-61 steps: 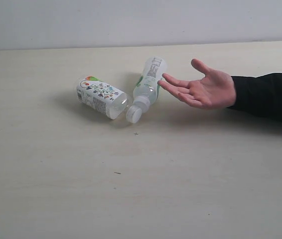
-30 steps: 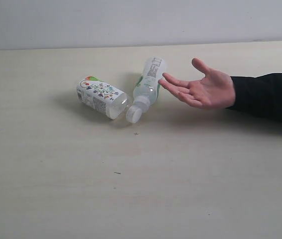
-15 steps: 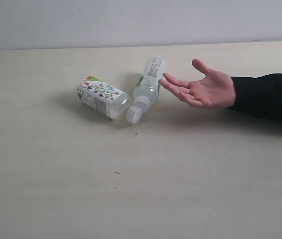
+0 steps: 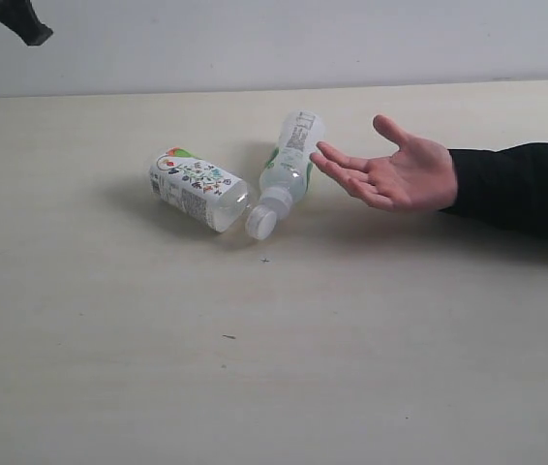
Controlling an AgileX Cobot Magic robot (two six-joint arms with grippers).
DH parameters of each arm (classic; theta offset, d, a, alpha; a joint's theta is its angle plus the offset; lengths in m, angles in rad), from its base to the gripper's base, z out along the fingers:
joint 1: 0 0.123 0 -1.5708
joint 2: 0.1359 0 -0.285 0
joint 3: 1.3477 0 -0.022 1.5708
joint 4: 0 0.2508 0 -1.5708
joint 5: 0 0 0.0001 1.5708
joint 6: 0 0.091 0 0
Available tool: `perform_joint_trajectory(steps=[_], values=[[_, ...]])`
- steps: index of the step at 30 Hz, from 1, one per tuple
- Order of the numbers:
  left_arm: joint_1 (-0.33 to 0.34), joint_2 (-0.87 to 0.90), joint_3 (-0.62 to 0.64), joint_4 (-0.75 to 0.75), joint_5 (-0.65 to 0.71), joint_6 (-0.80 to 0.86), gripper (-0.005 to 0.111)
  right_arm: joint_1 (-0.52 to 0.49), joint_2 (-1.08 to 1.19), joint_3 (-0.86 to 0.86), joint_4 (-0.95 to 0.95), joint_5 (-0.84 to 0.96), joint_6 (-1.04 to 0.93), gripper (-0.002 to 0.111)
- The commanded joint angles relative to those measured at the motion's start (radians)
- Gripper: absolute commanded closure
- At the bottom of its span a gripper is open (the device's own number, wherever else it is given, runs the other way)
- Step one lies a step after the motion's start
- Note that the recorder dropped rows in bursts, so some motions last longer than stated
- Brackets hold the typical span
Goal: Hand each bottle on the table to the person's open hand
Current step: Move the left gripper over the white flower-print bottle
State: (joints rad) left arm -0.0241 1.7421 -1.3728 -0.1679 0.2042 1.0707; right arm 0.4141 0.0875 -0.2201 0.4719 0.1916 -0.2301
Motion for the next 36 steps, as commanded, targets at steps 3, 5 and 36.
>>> perform_joint_trajectory(steps=[3,5,36], values=[[0.014,0.115,-0.356,0.003,0.544,0.028,0.107,0.004,-0.005,0.004,-0.001,0.002,-0.001,0.108],[0.014,0.161,-0.454,0.003,0.745,0.037,0.107,0.004,-0.005,0.004,-0.001,0.002,-0.001,0.108],[-0.047,0.370,-0.646,-0.001,0.930,0.438,0.107,0.004,-0.005,0.004,-0.001,0.002,-0.001,0.108]])
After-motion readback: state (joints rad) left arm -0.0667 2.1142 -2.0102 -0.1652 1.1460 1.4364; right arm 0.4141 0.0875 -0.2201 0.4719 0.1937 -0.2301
